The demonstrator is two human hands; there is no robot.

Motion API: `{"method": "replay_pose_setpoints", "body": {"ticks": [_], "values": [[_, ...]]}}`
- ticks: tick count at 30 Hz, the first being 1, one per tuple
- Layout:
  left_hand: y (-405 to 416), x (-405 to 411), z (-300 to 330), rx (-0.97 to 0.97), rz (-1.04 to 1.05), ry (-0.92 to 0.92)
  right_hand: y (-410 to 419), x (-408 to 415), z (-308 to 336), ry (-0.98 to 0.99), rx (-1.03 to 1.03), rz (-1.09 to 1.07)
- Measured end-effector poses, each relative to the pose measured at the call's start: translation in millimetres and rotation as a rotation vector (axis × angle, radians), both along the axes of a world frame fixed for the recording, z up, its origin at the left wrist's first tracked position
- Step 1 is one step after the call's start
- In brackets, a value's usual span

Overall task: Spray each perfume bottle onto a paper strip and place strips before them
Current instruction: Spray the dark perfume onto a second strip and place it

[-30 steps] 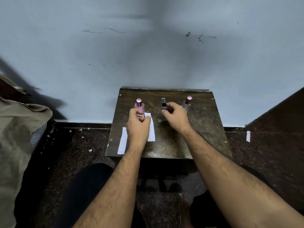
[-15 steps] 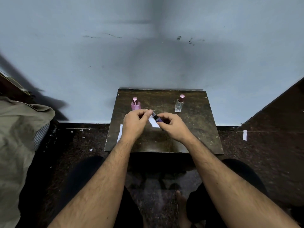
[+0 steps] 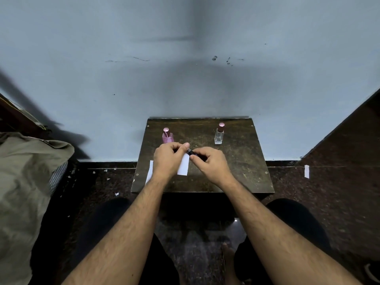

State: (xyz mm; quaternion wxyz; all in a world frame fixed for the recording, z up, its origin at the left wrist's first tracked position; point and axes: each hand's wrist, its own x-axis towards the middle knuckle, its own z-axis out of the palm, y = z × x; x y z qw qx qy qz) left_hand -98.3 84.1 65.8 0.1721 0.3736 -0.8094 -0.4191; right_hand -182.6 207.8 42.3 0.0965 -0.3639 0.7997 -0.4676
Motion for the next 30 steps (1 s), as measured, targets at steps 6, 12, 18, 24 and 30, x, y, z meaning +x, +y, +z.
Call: {"method": "replay_pose_setpoints", "body": {"ticks": [6,12,18,24,30], "values": [[3,-4,2,-0.043,0.037,-0.064,2,3,-1,0.154,0.017,-0.030],[-14,-1,0,-0.001,0.141,-0.079,10,5,-9,0.188,0.009,-0.089],[-18,-2,-8,0.034,0.130,-0.109,16,-9,-17,0.016,0.002,-0.228],[-8,-18,-27,-0.089,0.085,-0.167,20,-24,-17,-0.075,-0.026,-0.294],[12,-43,-52,-0.173,-0.100,-0.310,17,-35,-24,-0.132,-0.058,-0.319]]}}
